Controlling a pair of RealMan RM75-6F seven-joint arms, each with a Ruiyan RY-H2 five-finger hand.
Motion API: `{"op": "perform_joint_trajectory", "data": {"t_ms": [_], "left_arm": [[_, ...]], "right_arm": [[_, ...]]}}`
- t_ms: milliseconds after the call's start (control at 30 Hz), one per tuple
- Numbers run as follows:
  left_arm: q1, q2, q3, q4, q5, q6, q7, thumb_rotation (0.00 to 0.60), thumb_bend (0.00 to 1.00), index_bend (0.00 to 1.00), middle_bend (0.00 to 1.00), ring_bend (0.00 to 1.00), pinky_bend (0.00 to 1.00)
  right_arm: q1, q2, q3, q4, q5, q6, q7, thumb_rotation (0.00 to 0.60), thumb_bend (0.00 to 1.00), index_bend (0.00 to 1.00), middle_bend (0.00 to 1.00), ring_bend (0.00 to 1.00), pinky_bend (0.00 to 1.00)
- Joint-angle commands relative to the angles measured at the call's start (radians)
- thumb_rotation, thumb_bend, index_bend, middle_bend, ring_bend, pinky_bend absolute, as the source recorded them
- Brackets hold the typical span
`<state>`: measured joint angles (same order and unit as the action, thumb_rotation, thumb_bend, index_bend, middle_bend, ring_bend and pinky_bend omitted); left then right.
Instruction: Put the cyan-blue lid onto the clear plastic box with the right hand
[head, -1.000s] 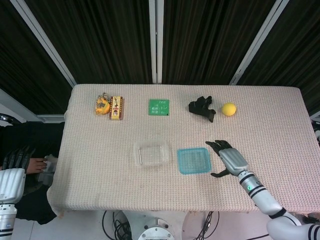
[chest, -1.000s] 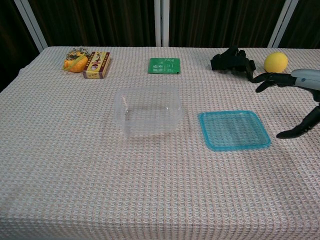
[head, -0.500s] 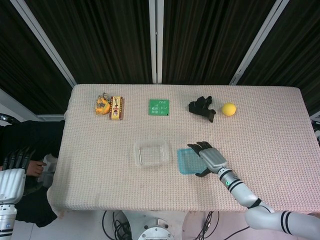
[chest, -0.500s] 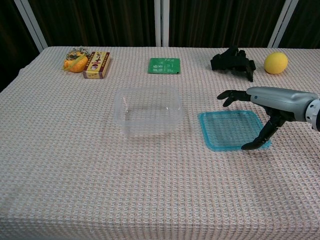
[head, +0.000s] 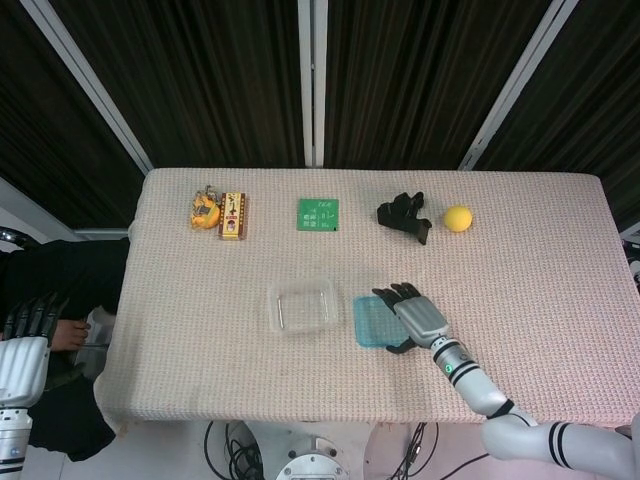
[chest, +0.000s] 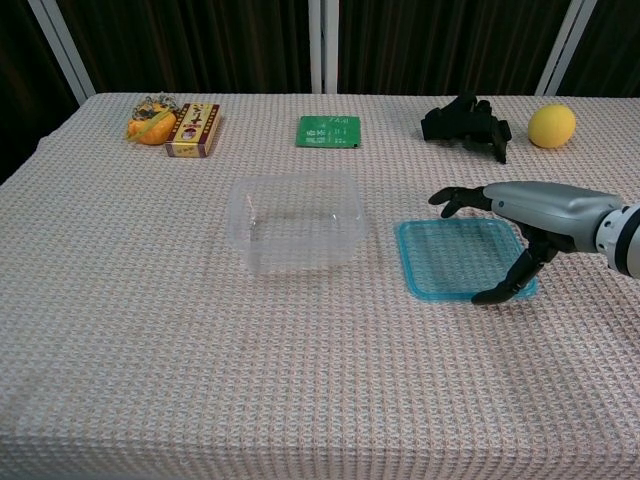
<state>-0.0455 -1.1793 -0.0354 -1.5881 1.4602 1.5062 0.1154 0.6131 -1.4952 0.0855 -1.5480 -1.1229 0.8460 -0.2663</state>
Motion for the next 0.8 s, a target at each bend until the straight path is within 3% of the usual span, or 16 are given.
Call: {"op": "perform_joint_trajectory", "data": {"t_ms": [33,200,433,600,800], "left_arm": [[0.0,-0.001,0.0,0.002,0.0,-0.001,-0.003,0.6,0.05,0.09,0.02,0.0,0.0],[0.0,-0.003,-0.001,0.009,-0.001,-0.002,-0.011,0.6,0.05,0.09,0.02,0.0,0.0],[0.0,-0.006,-0.001,0.017,-0.002,-0.005,-0.023,0.6,0.05,0.09,0.02,0.0,0.0],[0.0,-0.004,-0.001,0.015,-0.002,-0.007,-0.023,0.6,0.05,0.09,0.02,0.0,0.0],[-0.001,0.001,0.0,0.001,0.003,-0.004,-0.01,0.6,0.05,0.09,0.02,0.0,0.0]], "right_arm": [[0.002,-0.002,-0.004,0.003,0.001,-0.001,-0.001,0.6,0.02,0.0,0.14,0.0,0.0],[0.002,-0.016,-0.003,0.016,0.003,0.013,0.002,0.6,0.03,0.01,0.21,0.0,0.0],[0.003,0.01,-0.009,-0.007,-0.006,0.03,-0.021,0.6,0.09,0.12,0.3,0.0,0.0],[-0.002,0.126,-0.013,-0.108,-0.019,0.036,-0.02,0.6,0.1,0.13,0.31,0.0,0.0],[-0.008,0.284,0.014,-0.245,-0.085,0.025,0.11,0.6,0.1,0.15,0.32,0.0,0.0]]}}
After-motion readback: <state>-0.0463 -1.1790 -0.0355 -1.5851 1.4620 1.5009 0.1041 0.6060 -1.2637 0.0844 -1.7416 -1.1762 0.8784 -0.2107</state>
